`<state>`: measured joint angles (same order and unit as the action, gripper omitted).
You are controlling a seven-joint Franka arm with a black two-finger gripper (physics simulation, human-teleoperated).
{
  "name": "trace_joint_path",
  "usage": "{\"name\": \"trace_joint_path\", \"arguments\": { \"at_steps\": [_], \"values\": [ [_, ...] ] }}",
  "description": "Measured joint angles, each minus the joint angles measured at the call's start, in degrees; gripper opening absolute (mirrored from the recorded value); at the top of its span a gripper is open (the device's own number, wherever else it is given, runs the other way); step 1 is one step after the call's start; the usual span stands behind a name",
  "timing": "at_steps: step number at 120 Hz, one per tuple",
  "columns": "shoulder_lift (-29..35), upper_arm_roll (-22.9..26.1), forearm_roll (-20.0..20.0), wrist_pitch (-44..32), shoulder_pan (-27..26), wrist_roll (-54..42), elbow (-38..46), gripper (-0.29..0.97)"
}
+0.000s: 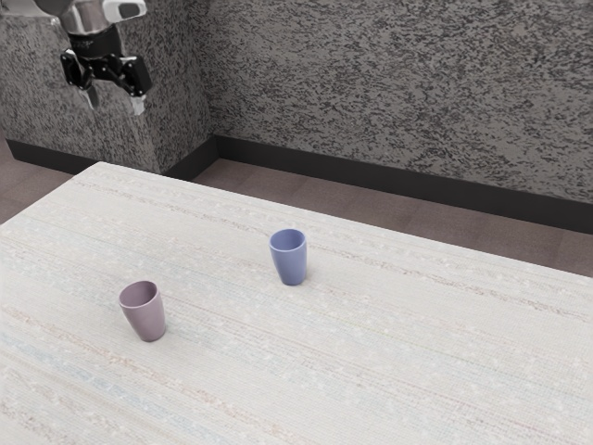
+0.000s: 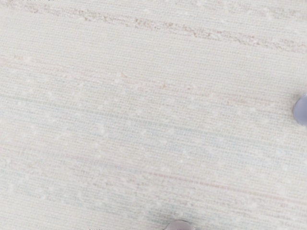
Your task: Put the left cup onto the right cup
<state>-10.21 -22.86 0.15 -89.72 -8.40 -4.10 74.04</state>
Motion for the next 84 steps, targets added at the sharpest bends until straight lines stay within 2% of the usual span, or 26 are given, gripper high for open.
{"name": "trace_joint_path", "arguments": {
  "at_steps": [18,35,58,84],
  "values": [
    [-0.03,5.12,-0.42,1.74,-0.34,-2.07,0.23,0.68],
    [-1.89,5.87,-0.17,-0.34,-0.33,-3.65,1.98,0.68],
    [2.01,9.13,-0.2,-10.79,-0.49,-4.16,20.68,0.68],
    [1.78,9.7,-2.79,-23.53,-0.4,-3.92,33.96,0.68]
  ]
}}
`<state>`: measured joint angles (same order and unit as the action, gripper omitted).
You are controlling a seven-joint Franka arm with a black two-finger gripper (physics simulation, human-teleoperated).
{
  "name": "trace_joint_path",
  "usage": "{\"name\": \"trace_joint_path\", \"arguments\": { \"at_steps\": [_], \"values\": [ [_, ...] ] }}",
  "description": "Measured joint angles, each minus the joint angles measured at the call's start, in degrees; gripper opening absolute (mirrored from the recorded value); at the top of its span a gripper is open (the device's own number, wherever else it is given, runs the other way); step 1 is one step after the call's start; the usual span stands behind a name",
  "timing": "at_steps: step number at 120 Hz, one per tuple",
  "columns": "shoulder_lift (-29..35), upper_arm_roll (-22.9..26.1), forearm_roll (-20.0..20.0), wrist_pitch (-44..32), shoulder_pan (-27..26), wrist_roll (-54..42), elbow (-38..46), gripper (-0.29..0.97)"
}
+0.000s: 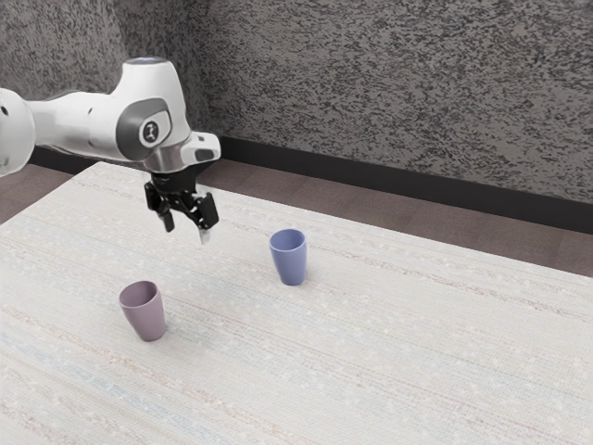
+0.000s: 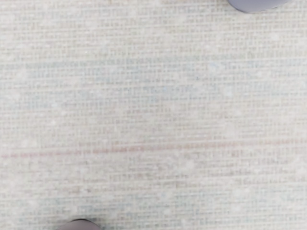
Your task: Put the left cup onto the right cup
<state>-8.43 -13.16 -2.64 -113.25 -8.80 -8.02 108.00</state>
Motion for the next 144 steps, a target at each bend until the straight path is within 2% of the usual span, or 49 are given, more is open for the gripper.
{"name": "trace_joint_path", "arguments": {
  "at_steps": [8,25,34,56,92,120,144],
  "values": [
    [1.33,0.35,-0.96,-3.67,-0.05,0.12,4.62,0.68],
    [9.66,1.23,-1.92,-12.13,-0.65,0.81,20.28,0.68],
    [12.34,1.1,-1.58,-15.21,-1.02,1.21,24.2,0.68],
    [13.71,-1.03,2.28,-19.19,0.13,1.91,24.71,0.68],
    [17.06,-2.67,3.48,-18.2,0.79,3.09,30.76,0.68],
    [11.64,-3.41,3.6,-20.73,0.94,3.62,28.84,0.68],
    [9.64,-3.37,3.51,-22.78,0.9,3.83,27.93,0.67]
  ]
}}
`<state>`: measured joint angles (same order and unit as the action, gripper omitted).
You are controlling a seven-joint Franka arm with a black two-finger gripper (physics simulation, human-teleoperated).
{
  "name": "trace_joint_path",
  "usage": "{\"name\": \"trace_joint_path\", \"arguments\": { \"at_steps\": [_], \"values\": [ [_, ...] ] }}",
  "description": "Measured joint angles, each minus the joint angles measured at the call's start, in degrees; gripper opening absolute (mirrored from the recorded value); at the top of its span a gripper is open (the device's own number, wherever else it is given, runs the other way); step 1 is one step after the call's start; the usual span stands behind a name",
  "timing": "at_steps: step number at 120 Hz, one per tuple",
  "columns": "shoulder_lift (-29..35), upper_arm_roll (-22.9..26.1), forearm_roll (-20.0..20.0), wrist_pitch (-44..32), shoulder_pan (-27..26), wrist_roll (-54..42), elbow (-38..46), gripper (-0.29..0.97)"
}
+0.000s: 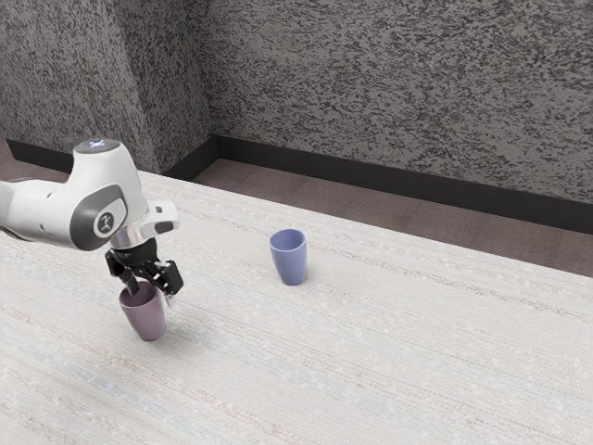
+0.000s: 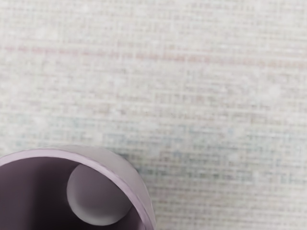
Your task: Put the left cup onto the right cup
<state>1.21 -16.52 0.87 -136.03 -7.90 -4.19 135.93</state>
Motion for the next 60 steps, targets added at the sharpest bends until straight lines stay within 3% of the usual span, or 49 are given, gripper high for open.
{"name": "trace_joint_path", "arguments": {
  "at_steps": [48,60],
  "values": [
    [-2.9,0.0,-1.02,-2.3,0.02,0.41,0.4,0.6],
    [-3.58,0.0,-1.46,-2.98,-0.06,0.47,0.4,0.47]
  ]
}}
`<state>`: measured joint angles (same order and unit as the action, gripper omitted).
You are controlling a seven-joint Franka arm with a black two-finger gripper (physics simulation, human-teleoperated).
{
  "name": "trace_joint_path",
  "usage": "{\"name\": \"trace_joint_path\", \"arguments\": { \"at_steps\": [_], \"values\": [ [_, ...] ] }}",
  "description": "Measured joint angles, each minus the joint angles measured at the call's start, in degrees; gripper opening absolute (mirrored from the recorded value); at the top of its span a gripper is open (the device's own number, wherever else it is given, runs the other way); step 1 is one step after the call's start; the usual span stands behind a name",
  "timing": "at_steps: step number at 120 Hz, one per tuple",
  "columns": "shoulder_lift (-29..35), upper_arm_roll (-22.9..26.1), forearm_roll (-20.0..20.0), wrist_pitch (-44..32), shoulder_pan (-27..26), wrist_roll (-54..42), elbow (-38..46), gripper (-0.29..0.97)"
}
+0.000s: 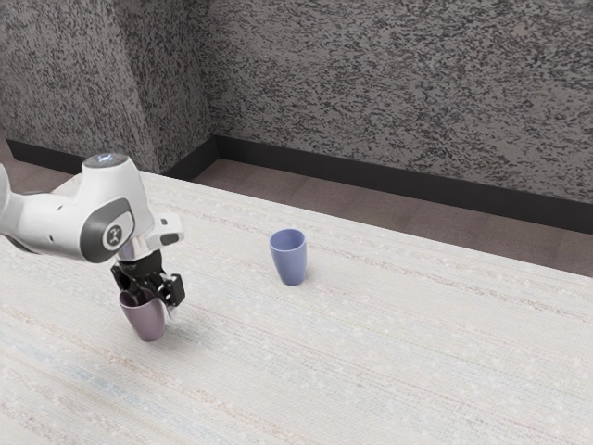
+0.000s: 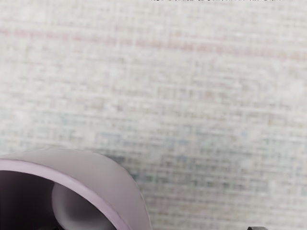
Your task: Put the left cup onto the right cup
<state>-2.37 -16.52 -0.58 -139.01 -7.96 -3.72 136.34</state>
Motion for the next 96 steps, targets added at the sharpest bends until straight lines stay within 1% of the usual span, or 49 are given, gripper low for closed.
{"name": "trace_joint_path", "arguments": {
  "at_steps": [9,16,24,33,46,65,77,96],
  "values": [
    [-0.09,0.0,-0.42,-0.32,-0.07,0.05,0.0,0.28],
    [-0.11,0.0,-0.61,-0.49,-0.09,0.09,0.0,0.17],
    [-0.12,0.0,-0.76,-0.63,-0.08,0.13,0.0,0.08],
    [-0.15,0.0,-0.82,-0.75,-0.05,0.18,0.0,0.02],
    [-0.14,0.0,-0.86,-0.84,0.01,0.26,0.0,-0.04],
    [-0.12,-0.06,-0.7,-0.83,-0.02,0.54,0.0,-0.09],
    [-0.12,-0.11,-0.47,-0.78,-0.02,0.89,-0.01,-0.11],
    [-0.05,-0.11,-0.26,-0.49,0.0,1.39,0.0,-0.11]
  ]
}}
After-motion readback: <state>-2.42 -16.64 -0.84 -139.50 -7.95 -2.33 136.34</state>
